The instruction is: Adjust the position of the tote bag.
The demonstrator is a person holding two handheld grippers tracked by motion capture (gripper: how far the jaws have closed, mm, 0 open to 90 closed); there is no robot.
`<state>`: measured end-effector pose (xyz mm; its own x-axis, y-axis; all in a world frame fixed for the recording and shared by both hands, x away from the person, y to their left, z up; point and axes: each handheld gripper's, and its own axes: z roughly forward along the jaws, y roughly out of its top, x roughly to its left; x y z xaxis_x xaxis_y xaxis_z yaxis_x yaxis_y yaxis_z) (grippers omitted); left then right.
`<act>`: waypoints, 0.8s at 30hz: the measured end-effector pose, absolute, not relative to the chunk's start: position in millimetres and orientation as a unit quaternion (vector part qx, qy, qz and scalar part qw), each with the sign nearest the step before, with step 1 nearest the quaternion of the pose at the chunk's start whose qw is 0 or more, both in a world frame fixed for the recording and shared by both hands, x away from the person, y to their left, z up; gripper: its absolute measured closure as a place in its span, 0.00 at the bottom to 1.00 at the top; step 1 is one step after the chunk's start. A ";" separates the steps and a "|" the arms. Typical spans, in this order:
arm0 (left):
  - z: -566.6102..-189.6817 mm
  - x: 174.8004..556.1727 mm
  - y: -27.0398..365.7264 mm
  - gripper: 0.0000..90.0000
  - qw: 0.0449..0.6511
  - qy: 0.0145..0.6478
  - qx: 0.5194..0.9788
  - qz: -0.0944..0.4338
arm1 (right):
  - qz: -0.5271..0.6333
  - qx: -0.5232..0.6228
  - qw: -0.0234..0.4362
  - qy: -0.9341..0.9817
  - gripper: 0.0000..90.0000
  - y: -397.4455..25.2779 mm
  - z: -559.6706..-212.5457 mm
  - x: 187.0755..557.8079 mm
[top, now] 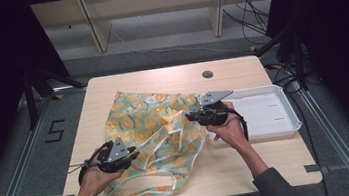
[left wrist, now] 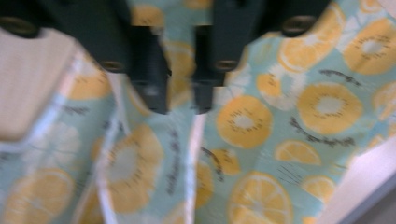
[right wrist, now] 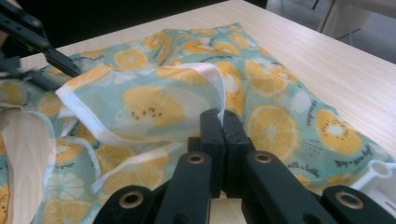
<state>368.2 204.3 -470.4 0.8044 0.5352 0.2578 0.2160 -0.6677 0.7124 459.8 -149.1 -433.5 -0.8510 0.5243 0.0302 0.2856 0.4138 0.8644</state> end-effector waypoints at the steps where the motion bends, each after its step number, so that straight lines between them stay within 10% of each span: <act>1: -470.6 363.7 205.8 0.68 0.345 0.208 0.885 0.233 | 0.477 0.254 0.115 0.833 1.00 -151.0 -432.9 459.1; 8: -484.1 350.4 209.9 0.37 0.279 0.208 0.899 0.266 | 0.478 0.267 0.120 0.828 1.00 -157.4 -438.4 463.2; 14: -496.1 366.0 199.3 0.38 0.223 0.178 0.915 0.285 | 0.471 0.262 0.122 0.834 1.00 -156.2 -442.7 466.1; 21: -502.7 376.8 195.7 0.97 0.233 0.155 0.931 0.233 | 0.449 0.252 0.123 0.849 1.00 -149.7 -442.8 462.1; 24: -497.2 376.6 199.8 0.99 0.270 0.174 0.920 0.225 | 0.424 0.258 0.124 0.859 0.82 -146.6 -441.7 456.3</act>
<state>376.6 199.8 -497.2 0.8388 0.4409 0.3194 0.1980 -0.7936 0.5753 456.3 -146.6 -441.7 -0.8359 0.5488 0.0066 0.3391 0.5069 0.7925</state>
